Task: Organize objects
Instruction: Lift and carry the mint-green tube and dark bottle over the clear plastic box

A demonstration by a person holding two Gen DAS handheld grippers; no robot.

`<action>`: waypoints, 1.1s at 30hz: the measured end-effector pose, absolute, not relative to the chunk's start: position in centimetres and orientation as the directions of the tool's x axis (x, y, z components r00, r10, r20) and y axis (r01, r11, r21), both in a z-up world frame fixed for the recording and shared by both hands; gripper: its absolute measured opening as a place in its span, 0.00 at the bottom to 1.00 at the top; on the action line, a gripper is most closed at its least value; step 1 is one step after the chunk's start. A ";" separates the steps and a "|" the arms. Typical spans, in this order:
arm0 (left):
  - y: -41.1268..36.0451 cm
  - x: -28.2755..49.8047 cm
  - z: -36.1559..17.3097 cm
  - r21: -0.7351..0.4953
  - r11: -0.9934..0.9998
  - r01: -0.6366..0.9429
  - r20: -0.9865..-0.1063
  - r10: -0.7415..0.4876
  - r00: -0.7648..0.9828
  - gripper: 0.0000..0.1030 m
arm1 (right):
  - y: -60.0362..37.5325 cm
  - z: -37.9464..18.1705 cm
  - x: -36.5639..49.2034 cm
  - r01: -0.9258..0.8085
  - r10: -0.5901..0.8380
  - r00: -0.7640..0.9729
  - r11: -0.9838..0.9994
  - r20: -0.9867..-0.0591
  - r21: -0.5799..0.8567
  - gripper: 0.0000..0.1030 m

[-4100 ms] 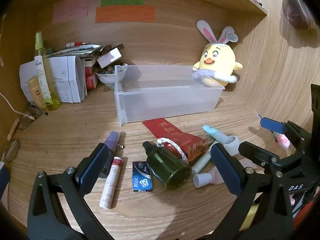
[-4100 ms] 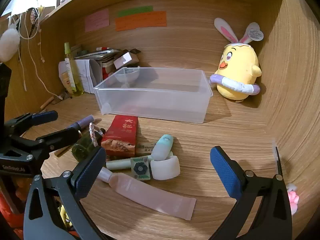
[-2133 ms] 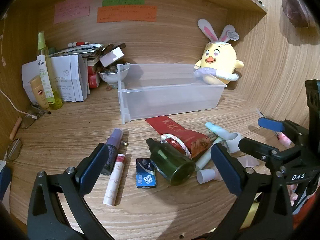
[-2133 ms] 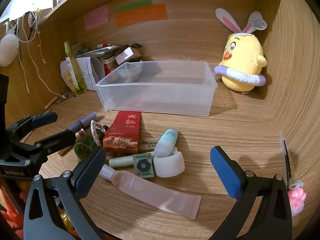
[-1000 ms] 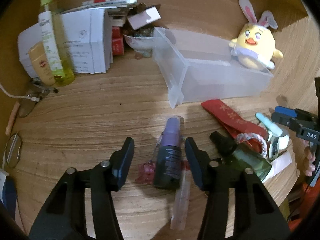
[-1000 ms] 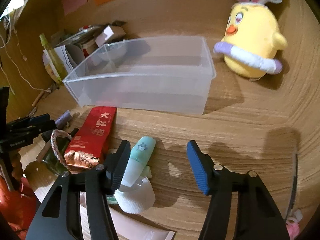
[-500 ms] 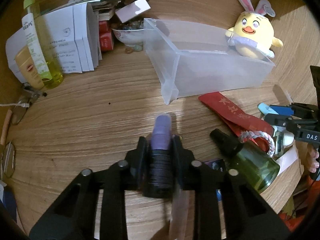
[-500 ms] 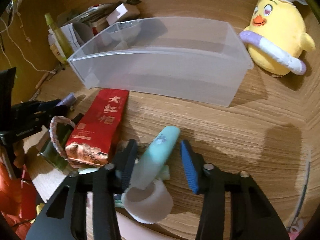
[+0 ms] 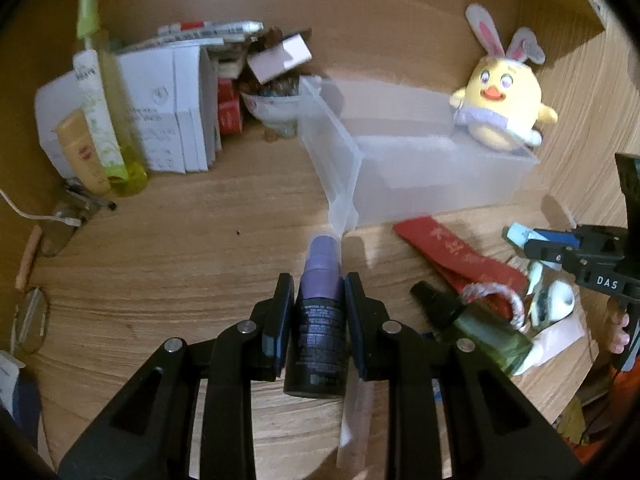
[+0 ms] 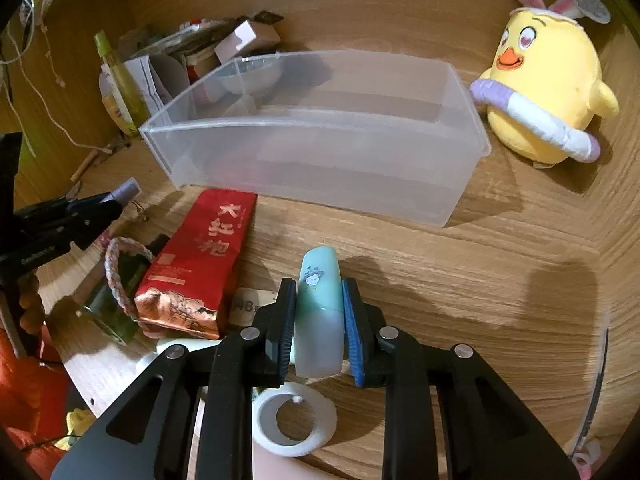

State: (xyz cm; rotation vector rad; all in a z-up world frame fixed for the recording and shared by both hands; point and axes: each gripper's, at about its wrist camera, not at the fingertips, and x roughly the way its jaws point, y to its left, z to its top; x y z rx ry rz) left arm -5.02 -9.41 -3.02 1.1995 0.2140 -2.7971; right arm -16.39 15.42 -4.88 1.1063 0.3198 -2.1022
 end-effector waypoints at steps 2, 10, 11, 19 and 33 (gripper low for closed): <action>-9.5 -4.7 -2.3 -0.094 -0.985 0.143 -0.710 -0.034 -0.703 0.25 | 15.7 -4.4 -16.2 0.700 -0.496 -0.377 -0.706 -0.782 0.111 0.20; -9.5 -3.8 0.4 -0.105 -0.984 0.146 -0.650 -0.043 -0.759 0.24 | 16.7 -2.0 -15.1 0.700 -0.541 -0.417 -0.704 -0.730 0.121 0.20; -9.4 -3.8 0.6 -0.106 -0.984 0.146 -0.644 -0.044 -0.764 0.24 | 16.8 -1.7 -14.9 0.701 -0.547 -0.422 -0.703 -0.723 0.122 0.20; -9.2 -3.9 2.7 -0.131 -0.982 0.140 -0.600 -0.034 -0.800 0.24 | 17.6 0.8 -14.7 0.700 -0.593 -0.465 -0.701 -0.658 0.138 0.20; -7.0 -6.0 5.9 -0.107 -0.989 0.097 -0.527 -0.026 -0.850 0.24 | 18.0 4.0 -16.1 0.697 -0.639 -0.518 -0.701 -0.568 0.153 0.20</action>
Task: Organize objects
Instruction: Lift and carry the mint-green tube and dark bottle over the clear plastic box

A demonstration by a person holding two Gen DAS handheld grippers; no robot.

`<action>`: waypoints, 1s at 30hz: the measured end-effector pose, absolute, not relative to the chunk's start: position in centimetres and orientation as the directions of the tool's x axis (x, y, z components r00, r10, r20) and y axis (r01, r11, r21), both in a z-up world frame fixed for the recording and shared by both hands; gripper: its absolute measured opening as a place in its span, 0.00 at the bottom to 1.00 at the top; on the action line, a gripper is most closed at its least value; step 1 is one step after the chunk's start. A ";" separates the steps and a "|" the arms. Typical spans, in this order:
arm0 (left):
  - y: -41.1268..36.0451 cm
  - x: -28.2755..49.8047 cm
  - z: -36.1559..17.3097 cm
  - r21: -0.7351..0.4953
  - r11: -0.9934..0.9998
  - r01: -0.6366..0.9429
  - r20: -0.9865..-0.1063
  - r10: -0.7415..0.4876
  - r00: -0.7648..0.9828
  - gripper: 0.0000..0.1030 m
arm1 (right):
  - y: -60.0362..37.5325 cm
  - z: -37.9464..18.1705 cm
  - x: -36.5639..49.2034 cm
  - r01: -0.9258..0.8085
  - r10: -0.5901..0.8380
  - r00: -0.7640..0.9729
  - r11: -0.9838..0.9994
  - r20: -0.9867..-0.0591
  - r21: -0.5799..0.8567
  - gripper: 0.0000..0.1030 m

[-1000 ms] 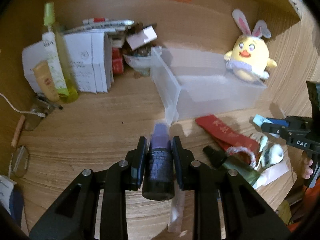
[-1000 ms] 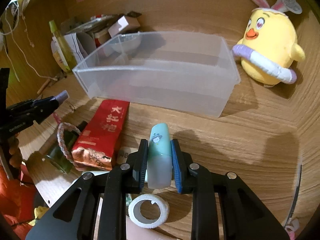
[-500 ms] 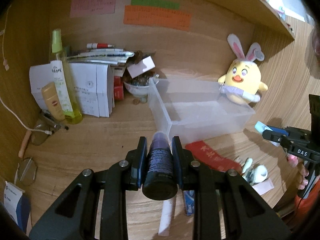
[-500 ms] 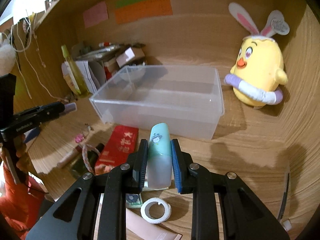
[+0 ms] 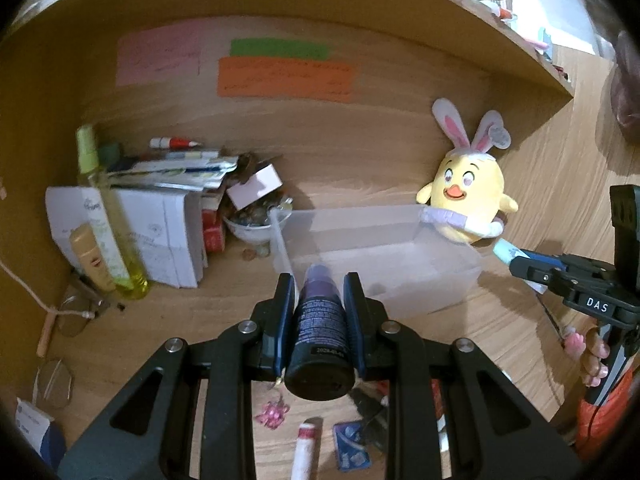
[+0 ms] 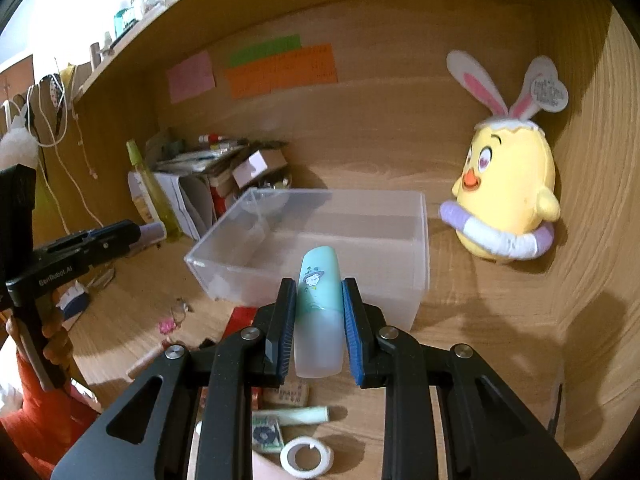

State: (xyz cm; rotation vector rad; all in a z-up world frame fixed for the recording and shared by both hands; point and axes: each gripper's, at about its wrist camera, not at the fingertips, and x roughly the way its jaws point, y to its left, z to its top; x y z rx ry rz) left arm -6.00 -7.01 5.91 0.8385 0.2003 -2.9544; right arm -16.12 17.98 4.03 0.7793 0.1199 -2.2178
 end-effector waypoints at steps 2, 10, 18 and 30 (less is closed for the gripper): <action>-6.5 -6.6 6.2 -0.090 -0.992 0.092 -0.519 -0.032 -0.854 0.24 | 17.8 4.5 -16.5 0.697 -0.643 -0.525 -0.701 -0.557 0.153 0.20; -6.2 -9.5 6.8 -0.097 -0.991 0.087 -0.510 -0.026 -0.860 0.24 | 16.3 5.2 -18.8 0.698 -0.651 -0.525 -0.698 -0.548 0.162 0.20; -6.6 -12.2 6.9 -0.119 -0.989 0.088 -0.521 -0.014 -0.854 0.24 | 14.1 5.5 -21.0 0.695 -0.646 -0.527 -0.702 -0.552 0.159 0.20; -7.1 -16.7 4.9 -0.158 -0.983 0.090 -0.580 0.018 -0.815 0.24 | 11.0 2.8 -25.0 0.664 -0.597 -0.495 -0.728 -0.632 0.167 0.20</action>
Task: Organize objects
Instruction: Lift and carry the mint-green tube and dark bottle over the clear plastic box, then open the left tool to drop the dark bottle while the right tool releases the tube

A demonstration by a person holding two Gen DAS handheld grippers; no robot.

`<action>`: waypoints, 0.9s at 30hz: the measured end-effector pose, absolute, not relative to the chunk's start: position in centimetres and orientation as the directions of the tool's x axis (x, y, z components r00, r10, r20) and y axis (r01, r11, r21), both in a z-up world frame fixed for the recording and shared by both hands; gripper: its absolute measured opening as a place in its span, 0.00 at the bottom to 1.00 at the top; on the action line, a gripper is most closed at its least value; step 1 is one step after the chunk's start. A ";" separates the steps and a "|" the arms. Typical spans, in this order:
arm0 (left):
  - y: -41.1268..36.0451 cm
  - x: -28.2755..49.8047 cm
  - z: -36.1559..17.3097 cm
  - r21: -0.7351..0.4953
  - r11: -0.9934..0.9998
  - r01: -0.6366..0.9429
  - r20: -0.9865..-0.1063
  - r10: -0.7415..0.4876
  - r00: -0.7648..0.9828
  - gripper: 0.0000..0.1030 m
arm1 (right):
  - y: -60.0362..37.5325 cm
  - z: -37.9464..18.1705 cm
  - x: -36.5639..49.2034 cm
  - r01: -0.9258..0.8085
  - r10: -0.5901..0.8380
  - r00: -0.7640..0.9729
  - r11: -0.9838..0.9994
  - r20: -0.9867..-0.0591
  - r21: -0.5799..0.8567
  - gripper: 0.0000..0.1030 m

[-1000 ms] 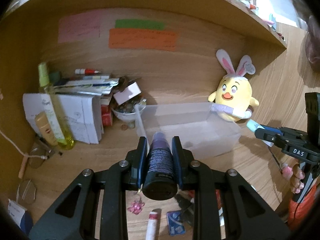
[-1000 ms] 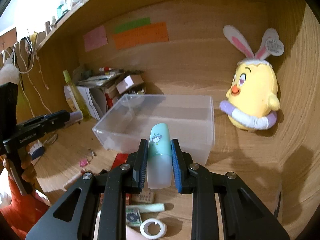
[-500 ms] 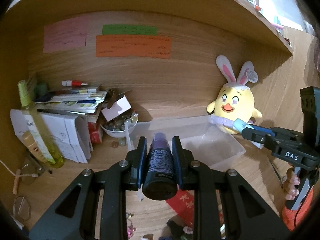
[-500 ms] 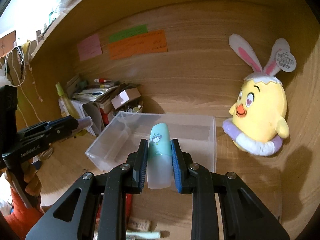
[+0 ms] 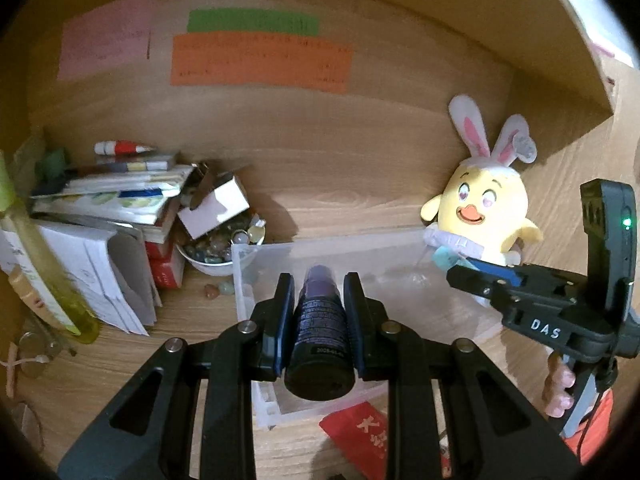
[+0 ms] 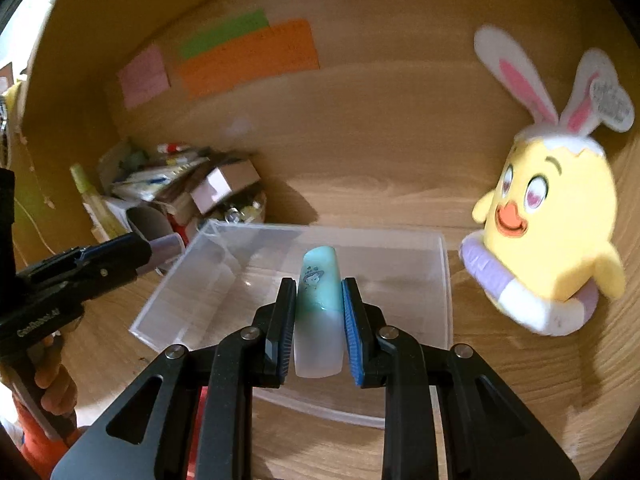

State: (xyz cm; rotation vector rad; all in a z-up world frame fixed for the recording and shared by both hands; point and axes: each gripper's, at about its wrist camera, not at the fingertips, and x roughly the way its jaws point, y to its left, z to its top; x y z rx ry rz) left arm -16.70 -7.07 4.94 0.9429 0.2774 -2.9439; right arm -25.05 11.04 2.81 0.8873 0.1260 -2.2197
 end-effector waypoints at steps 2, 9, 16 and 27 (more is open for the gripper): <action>-6.9 -17.4 4.3 -0.156 -0.984 0.088 -0.595 0.023 -0.804 0.24 | 10.8 1.9 -25.7 0.656 -0.580 -0.488 -0.737 -0.652 0.164 0.20; -6.4 -19.4 1.9 -0.142 -0.986 0.088 -0.646 0.025 -0.763 0.24 | 10.1 -0.3 -27.0 0.644 -0.533 -0.469 -0.752 -0.704 0.141 0.20; -5.8 -20.7 0.2 -0.124 -0.989 0.083 -0.687 0.026 -0.726 0.24 | 9.4 -2.0 -27.7 0.638 -0.494 -0.449 -0.760 -0.745 0.120 0.20; -4.4 -21.2 -0.8 -0.087 -0.994 0.062 -0.707 0.018 -0.707 0.24 | 8.6 -2.8 -27.5 0.641 -0.469 -0.449 -0.762 -0.760 0.092 0.20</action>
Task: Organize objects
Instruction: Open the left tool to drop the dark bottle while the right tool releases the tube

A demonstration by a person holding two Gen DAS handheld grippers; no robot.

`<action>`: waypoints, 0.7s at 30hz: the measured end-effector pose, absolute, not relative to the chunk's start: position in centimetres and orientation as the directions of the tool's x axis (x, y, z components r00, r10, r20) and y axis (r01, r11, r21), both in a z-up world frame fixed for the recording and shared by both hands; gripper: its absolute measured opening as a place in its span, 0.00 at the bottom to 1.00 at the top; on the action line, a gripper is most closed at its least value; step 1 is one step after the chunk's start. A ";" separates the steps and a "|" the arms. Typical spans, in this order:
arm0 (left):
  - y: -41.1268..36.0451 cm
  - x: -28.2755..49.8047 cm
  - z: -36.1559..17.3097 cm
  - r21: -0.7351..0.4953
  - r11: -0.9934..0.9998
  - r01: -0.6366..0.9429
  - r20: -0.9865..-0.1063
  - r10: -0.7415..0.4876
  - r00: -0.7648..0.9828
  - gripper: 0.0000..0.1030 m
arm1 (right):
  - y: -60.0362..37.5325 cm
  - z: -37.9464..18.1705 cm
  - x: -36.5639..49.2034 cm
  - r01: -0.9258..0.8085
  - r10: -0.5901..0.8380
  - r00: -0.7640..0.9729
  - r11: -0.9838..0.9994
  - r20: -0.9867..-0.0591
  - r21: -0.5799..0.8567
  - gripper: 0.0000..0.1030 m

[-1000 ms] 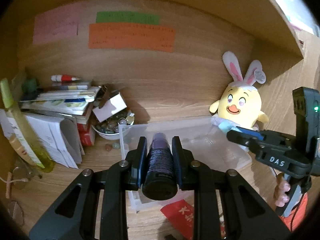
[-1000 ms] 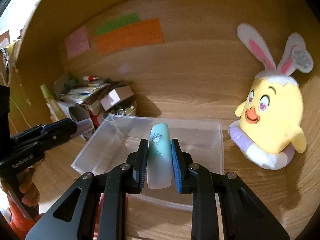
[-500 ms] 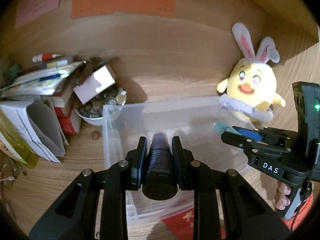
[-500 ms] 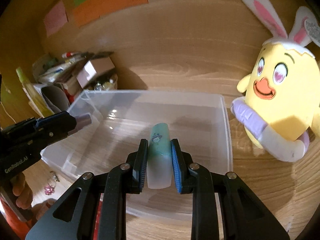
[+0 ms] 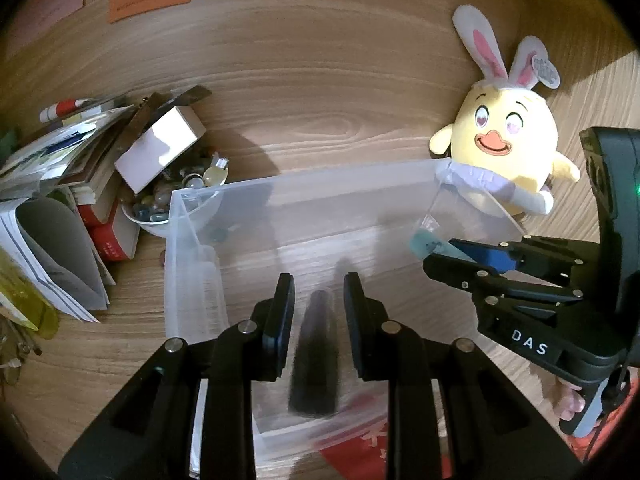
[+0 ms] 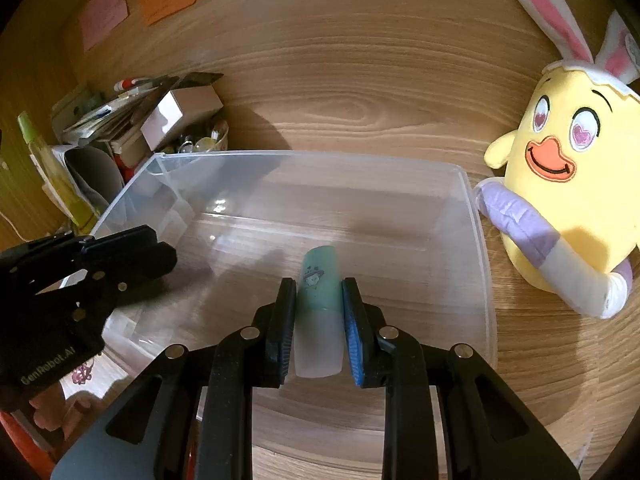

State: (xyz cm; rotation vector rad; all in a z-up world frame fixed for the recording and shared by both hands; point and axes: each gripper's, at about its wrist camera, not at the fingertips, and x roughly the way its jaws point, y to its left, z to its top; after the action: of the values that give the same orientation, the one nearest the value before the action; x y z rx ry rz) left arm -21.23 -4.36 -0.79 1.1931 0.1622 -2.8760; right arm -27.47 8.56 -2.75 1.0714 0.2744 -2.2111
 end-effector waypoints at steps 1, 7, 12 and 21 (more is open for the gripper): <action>-4.4 -21.2 -0.8 -0.088 -0.994 0.063 -0.708 0.018 -0.706 0.24 | 8.5 -2.7 -27.4 0.642 -0.469 -0.448 -0.761 -0.761 0.091 0.20; -4.8 -21.2 -0.8 -0.096 -0.992 0.076 -0.711 0.015 -0.703 0.25 | 8.3 -2.9 -27.3 0.643 -0.454 -0.454 -0.763 -0.766 0.071 0.20; -5.1 -21.0 -0.7 -0.109 -0.991 0.079 -0.711 0.023 -0.703 0.40 | 8.1 -2.9 -27.2 0.641 -0.442 -0.461 -0.766 -0.770 0.056 0.24; -5.7 -19.2 1.6 -0.127 -0.989 0.074 -0.655 0.027 -0.755 0.65 | 9.0 -1.3 -26.5 0.629 -0.461 -0.500 -0.776 -0.733 0.059 0.59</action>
State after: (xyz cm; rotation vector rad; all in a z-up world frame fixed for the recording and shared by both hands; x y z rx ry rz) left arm -19.17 -5.67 1.60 1.0904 0.2262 -2.9108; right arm -26.53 9.02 -1.33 1.0174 0.2854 -2.2619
